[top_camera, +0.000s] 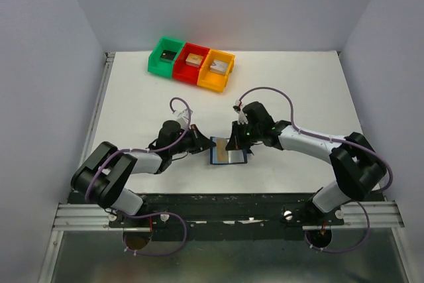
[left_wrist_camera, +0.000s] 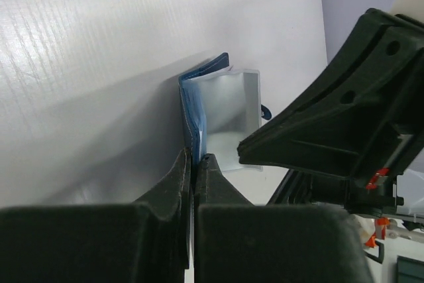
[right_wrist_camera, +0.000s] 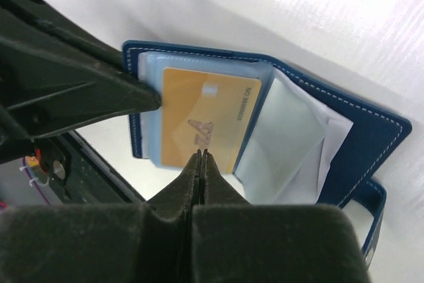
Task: Take the credit cards out of the card holder
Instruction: Place the card holder at the center of the board.
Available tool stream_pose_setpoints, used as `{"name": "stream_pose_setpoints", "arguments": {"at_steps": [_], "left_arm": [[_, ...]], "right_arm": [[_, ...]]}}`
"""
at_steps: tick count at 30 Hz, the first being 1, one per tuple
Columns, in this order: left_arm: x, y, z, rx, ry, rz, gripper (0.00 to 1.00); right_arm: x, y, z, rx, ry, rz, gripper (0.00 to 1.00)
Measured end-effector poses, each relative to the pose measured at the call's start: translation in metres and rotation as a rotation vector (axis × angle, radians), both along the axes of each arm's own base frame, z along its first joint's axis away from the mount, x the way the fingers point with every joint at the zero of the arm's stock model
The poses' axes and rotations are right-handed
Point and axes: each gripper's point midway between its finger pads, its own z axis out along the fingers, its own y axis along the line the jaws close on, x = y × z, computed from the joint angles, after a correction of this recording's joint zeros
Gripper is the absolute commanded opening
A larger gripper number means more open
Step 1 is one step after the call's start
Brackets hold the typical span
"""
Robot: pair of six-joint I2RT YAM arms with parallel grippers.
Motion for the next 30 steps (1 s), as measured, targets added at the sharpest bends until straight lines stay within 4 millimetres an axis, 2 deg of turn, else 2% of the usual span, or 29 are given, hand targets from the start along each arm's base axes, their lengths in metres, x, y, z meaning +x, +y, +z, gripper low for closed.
{"name": "stream_pose_setpoints", "arguments": {"at_steps": [6, 11, 13, 15, 17, 21, 22, 25, 30], "left_arm": [[0.008, 0.000, -0.005, -0.026, 0.039, -0.013, 0.00], [0.018, 0.001, -0.005, -0.037, 0.049, -0.021, 0.02], [0.021, -0.001, -0.004, -0.035, 0.048, -0.028, 0.11], [0.024, -0.003, -0.001, -0.030, 0.041, -0.038, 0.29], [0.026, -0.004, -0.001, -0.020, 0.033, -0.044, 0.41], [0.027, -0.003, -0.004, 0.009, 0.040, -0.054, 0.55], [0.027, -0.003, -0.006, 0.019, 0.045, -0.055, 0.62], [0.026, 0.000, -0.011, 0.053, 0.061, -0.057, 0.66], [0.029, 0.011, -0.016, 0.117, 0.090, -0.016, 0.66]], "right_arm": [[0.003, -0.009, -0.030, -0.032, 0.069, -0.019, 0.00], [0.002, -0.016, -0.045, -0.040, 0.101, -0.031, 0.00], [0.001, -0.017, -0.047, -0.039, 0.106, -0.028, 0.00], [0.000, -0.017, -0.048, -0.036, 0.107, -0.025, 0.00], [-0.001, -0.016, -0.049, -0.034, 0.107, -0.023, 0.00], [-0.003, -0.017, -0.055, -0.040, 0.119, -0.022, 0.00], [-0.003, -0.017, -0.056, -0.041, 0.121, -0.021, 0.00], [-0.003, -0.017, -0.056, -0.039, 0.122, -0.020, 0.00], [-0.003, -0.017, -0.056, -0.038, 0.121, -0.020, 0.00]]}}
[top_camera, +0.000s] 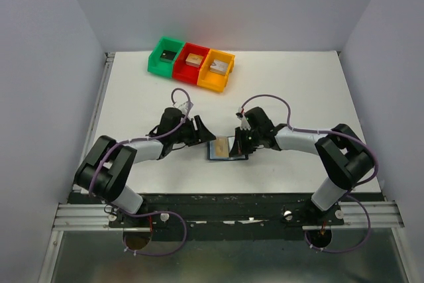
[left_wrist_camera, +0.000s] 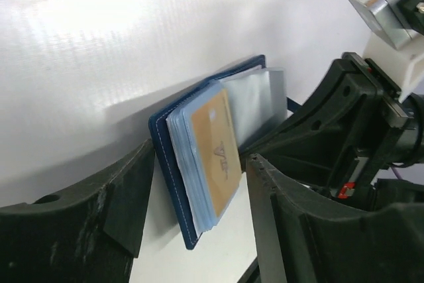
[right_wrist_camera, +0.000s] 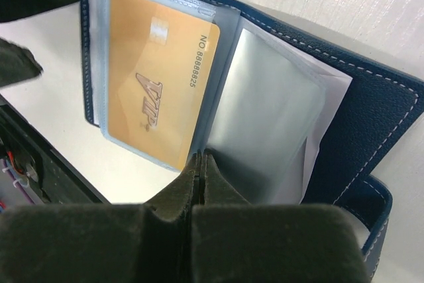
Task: Take the credit cards out of the card holder
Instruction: Place the card holder at the center of the board, then remove the credit card from the card holder.
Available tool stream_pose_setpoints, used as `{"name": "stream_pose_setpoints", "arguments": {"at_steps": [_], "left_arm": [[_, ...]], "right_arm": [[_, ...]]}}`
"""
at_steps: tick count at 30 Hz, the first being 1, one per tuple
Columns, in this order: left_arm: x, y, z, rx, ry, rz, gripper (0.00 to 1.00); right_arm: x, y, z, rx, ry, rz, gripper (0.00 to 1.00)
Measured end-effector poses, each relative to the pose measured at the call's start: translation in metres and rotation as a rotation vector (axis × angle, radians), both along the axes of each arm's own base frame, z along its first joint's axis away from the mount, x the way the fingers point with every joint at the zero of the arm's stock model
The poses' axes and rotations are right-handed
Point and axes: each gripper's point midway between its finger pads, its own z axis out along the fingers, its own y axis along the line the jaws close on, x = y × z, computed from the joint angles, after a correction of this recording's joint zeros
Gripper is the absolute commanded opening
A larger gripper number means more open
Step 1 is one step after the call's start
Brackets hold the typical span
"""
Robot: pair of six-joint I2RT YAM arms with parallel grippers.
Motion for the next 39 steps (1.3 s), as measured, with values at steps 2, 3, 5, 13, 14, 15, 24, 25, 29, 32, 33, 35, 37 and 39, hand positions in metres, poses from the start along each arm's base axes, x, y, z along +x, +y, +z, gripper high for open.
{"name": "stream_pose_setpoints", "arguments": {"at_steps": [2, 3, 5, 13, 14, 15, 24, 25, 29, 32, 33, 35, 37, 39], "left_arm": [[0.003, 0.008, 0.000, 0.033, 0.001, 0.032, 0.65], [0.005, 0.012, 0.000, 0.055, 0.003, 0.051, 0.65], [0.010, 0.023, 0.003, 0.107, -0.005, 0.094, 0.65], [0.020, 0.039, 0.037, 0.137, -0.113, 0.183, 0.46], [0.019, 0.036, 0.040, 0.110, -0.123, 0.177, 0.42], [0.018, 0.033, 0.042, 0.093, -0.128, 0.170, 0.38], [-0.013, -0.024, 0.030, -0.040, -0.088, -0.011, 0.27], [-0.014, -0.026, 0.029, -0.044, -0.086, -0.017, 0.27], [-0.014, -0.029, 0.021, -0.047, -0.064, -0.018, 0.27], [-0.017, -0.028, 0.015, -0.046, -0.050, -0.014, 0.26], [-0.018, -0.027, 0.014, -0.046, -0.046, -0.013, 0.27], [-0.019, -0.026, 0.012, -0.046, -0.040, -0.011, 0.27], [-0.020, -0.026, 0.012, -0.046, -0.038, -0.011, 0.27], [-0.020, -0.026, 0.012, -0.048, -0.038, -0.010, 0.27]], "right_arm": [[0.000, 0.000, 0.000, 0.000, 0.000, 0.000, 0.00], [0.000, 0.000, 0.000, 0.000, 0.000, 0.000, 0.00], [0.000, 0.000, 0.000, 0.000, 0.000, 0.000, 0.00], [0.000, 0.000, 0.000, -0.001, 0.004, -0.004, 0.03], [-0.001, -0.001, 0.000, -0.002, 0.005, -0.006, 0.04], [-0.001, -0.001, 0.001, -0.004, 0.005, -0.008, 0.04], [-0.003, -0.010, 0.019, -0.024, -0.024, -0.027, 0.07], [-0.003, -0.012, 0.022, -0.027, -0.029, -0.027, 0.07], [-0.002, -0.015, 0.029, -0.040, -0.046, -0.031, 0.07], [-0.001, -0.017, 0.038, -0.049, -0.058, -0.033, 0.07], [0.000, -0.017, 0.042, -0.048, -0.063, -0.034, 0.07], [0.004, -0.014, 0.053, -0.041, -0.080, -0.036, 0.07], [0.011, -0.010, 0.069, -0.025, -0.105, -0.035, 0.07], [0.019, -0.004, 0.088, 0.002, -0.140, -0.034, 0.07]]}}
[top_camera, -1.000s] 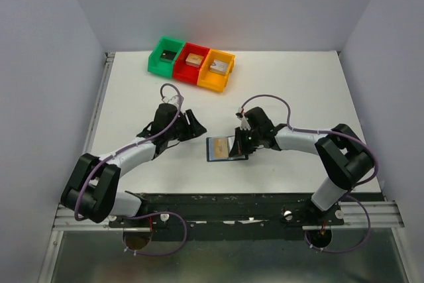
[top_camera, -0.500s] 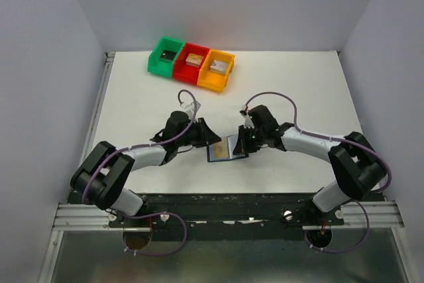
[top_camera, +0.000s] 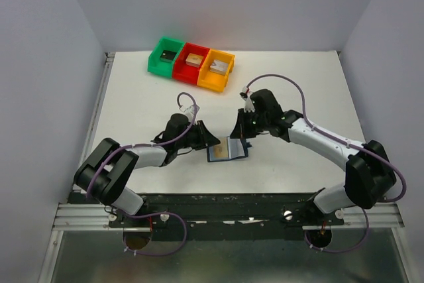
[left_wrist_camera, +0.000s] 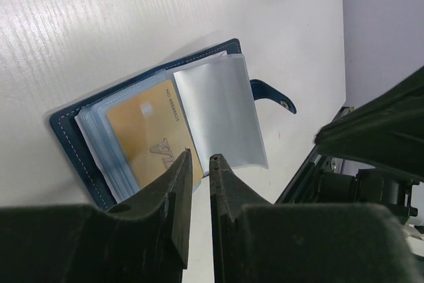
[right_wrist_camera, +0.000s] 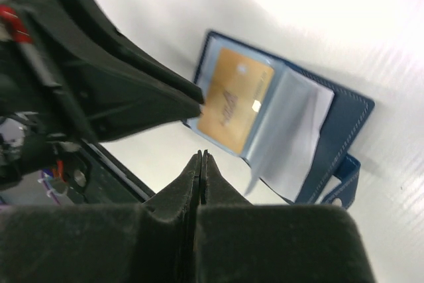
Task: Take the credit cards out of the card holder
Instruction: Remove the credit card from the card holder.
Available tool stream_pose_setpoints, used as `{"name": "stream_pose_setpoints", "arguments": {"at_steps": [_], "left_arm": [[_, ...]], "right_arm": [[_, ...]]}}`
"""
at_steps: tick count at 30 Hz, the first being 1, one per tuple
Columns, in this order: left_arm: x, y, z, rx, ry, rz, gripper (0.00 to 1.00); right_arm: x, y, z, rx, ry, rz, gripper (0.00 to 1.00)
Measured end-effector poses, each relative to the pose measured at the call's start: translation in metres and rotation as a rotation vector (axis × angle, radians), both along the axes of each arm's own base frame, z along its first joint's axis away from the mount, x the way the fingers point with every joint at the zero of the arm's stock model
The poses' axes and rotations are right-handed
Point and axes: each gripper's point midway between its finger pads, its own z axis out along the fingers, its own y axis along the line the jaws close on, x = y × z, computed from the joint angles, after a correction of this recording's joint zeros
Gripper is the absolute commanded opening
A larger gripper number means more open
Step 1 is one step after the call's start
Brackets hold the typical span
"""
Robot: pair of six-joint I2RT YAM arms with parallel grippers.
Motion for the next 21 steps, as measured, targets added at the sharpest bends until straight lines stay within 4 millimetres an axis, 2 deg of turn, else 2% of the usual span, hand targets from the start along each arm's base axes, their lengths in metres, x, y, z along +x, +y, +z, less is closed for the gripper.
{"name": "stream_pose_setpoints", "arguments": {"at_steps": [4, 7, 10, 15, 21], "left_arm": [[0.000, 0.000, 0.000, -0.003, -0.002, 0.001, 0.26], [-0.002, 0.001, -0.003, 0.000, 0.003, 0.000, 0.26], [-0.005, 0.002, -0.006, 0.006, 0.010, 0.000, 0.25], [-0.006, 0.005, -0.011, 0.025, 0.025, 0.009, 0.23], [-0.006, 0.012, -0.018, 0.067, 0.033, 0.035, 0.21]], "right_arm": [[0.014, 0.012, 0.032, 0.054, -0.060, 0.006, 0.06], [0.020, 0.018, 0.039, 0.067, -0.068, 0.011, 0.06], [0.024, 0.023, 0.025, 0.053, -0.034, 0.010, 0.06], [0.024, 0.023, -0.019, -0.010, 0.066, 0.003, 0.05], [0.022, 0.014, -0.043, -0.041, 0.125, -0.027, 0.05]]}}
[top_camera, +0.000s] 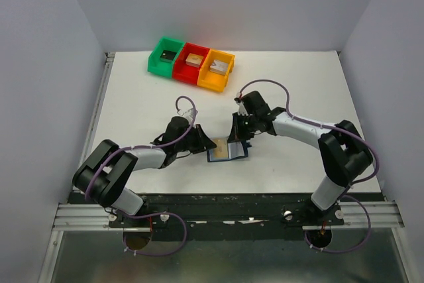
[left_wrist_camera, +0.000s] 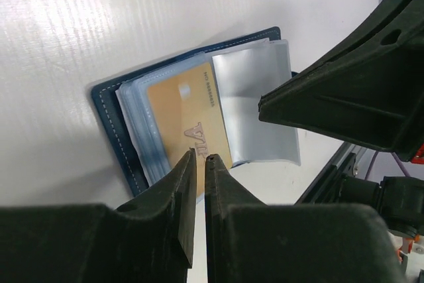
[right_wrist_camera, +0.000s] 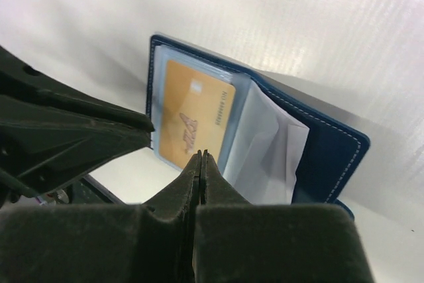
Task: Take the credit cards out of the card holder
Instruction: Remove the credit card from the card holder.
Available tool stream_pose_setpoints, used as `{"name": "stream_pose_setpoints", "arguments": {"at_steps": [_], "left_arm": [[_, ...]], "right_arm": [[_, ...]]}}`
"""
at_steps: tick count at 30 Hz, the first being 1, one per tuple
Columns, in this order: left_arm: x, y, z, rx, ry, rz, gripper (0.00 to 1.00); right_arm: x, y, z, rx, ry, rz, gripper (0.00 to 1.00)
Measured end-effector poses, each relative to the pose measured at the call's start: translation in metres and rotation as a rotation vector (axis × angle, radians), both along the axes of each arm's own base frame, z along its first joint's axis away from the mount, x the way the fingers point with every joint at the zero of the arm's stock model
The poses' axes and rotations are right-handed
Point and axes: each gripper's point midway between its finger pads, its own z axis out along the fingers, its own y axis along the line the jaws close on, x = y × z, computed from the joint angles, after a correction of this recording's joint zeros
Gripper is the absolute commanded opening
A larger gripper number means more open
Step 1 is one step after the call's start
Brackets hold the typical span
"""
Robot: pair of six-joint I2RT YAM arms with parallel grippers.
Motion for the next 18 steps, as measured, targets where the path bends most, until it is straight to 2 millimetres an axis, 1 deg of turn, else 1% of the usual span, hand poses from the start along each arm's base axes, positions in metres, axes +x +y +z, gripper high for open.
{"name": "stream_pose_setpoints", "arguments": {"at_steps": [10, 18], "left_arm": [[0.000, 0.007, -0.010, 0.045, 0.020, 0.025, 0.20], [0.000, 0.012, -0.017, 0.080, 0.029, 0.040, 0.20]], "right_arm": [[-0.006, -0.013, -0.031, -0.002, 0.080, -0.039, 0.10], [-0.009, -0.013, -0.041, 0.057, 0.128, -0.066, 0.23]]}}
